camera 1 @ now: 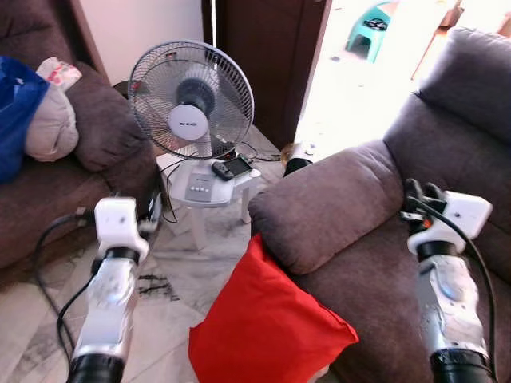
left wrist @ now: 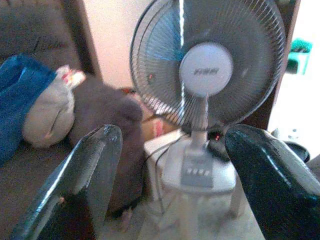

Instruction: Move the pillow to the sofa from floor

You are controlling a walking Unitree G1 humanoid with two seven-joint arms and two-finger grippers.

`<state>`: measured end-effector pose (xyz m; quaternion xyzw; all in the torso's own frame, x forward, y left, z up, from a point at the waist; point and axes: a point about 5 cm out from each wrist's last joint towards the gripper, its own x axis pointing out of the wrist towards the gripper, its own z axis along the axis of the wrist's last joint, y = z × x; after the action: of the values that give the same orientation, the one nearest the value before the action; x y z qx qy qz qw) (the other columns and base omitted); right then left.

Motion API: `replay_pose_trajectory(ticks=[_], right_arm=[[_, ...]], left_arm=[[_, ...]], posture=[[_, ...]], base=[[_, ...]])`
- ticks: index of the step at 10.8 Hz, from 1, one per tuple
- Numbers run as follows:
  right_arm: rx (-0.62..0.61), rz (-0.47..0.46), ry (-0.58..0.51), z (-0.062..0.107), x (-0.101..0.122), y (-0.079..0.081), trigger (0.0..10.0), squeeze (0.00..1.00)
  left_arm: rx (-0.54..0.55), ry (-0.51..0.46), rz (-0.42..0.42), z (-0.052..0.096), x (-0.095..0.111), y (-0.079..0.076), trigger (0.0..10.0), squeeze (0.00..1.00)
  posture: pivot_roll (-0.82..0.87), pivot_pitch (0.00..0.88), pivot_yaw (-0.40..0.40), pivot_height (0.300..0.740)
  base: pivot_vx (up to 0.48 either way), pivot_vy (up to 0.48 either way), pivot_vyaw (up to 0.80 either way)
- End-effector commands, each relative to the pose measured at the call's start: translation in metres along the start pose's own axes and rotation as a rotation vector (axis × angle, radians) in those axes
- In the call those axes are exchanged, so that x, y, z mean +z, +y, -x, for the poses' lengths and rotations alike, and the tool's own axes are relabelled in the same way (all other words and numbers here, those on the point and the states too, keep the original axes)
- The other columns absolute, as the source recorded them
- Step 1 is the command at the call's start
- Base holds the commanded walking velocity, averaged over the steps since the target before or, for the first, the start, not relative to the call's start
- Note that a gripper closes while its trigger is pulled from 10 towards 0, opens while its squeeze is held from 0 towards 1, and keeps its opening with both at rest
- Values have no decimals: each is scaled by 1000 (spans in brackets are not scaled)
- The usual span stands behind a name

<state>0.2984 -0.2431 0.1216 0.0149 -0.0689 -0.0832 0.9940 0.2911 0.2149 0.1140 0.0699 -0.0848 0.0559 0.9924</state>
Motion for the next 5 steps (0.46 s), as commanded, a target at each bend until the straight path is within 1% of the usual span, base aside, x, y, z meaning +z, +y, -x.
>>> replay_pose_trajectory(ticks=[1,2,3,4,5], right_arm=[[0,-1,-5,-4,5,1,10000,0],[3,-6,-16,-9,10,2,10000,0],[11,-9,-21,-10,11,5,10000,0],[12,5,-13,-12,9,6,10000,0],[8,-8,-5,-14,9,6,10000,0]], left_arm=[[-1,7,-5,-2,0,2,10000,0],[5,-6,2,-6,4,1,10000,0],[4,-11,6,-7,6,0,10000,0],[4,-10,11,-6,5,-1,10000,0],[6,-7,11,-6,4,-1,10000,0]], posture=[[96,0,-67,740],[93,0,-75,740],[93,0,-80,740],[89,0,-87,740],[85,0,-89,740]], base=[[0,0,0],[0,0,0],[0,0,0],[0,0,0],[0,0,0]])
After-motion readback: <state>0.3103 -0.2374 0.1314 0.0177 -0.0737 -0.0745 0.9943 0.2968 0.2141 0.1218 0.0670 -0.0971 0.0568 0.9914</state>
